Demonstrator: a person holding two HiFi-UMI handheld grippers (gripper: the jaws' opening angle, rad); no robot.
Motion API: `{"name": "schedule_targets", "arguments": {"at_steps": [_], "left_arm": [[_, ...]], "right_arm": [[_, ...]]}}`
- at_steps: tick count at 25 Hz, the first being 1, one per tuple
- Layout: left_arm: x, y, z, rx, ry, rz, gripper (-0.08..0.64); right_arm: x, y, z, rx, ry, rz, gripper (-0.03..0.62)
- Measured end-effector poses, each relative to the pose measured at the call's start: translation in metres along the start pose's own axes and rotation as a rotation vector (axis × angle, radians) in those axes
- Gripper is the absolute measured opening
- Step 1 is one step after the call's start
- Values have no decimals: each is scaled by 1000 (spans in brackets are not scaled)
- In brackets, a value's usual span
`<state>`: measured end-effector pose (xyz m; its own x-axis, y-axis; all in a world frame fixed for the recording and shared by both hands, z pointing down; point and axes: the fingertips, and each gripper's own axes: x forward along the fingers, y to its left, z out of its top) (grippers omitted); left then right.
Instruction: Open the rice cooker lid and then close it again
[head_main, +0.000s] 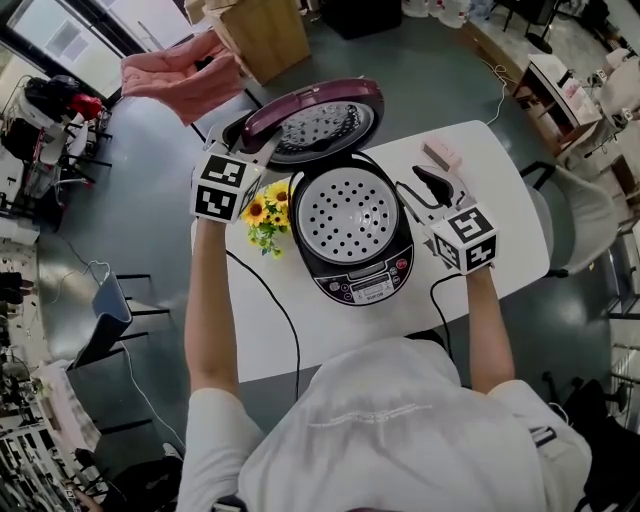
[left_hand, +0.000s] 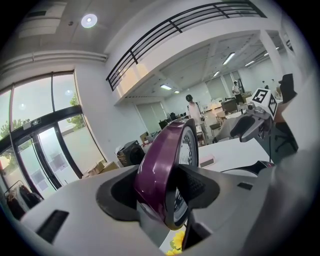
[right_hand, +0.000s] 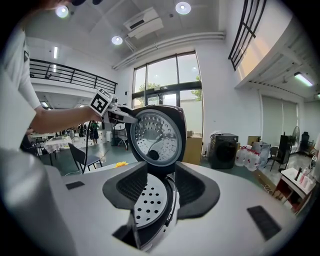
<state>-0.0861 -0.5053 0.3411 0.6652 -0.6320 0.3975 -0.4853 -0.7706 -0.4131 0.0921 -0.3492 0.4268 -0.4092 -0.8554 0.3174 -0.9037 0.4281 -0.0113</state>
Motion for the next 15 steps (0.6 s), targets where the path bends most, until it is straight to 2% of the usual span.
{"name": "schedule_targets", "arguments": {"at_steps": [15], "left_arm": [[-22, -38, -6, 88, 74, -39, 230]], "right_arm": [[-26, 15, 3, -3, -7, -7, 169]]}}
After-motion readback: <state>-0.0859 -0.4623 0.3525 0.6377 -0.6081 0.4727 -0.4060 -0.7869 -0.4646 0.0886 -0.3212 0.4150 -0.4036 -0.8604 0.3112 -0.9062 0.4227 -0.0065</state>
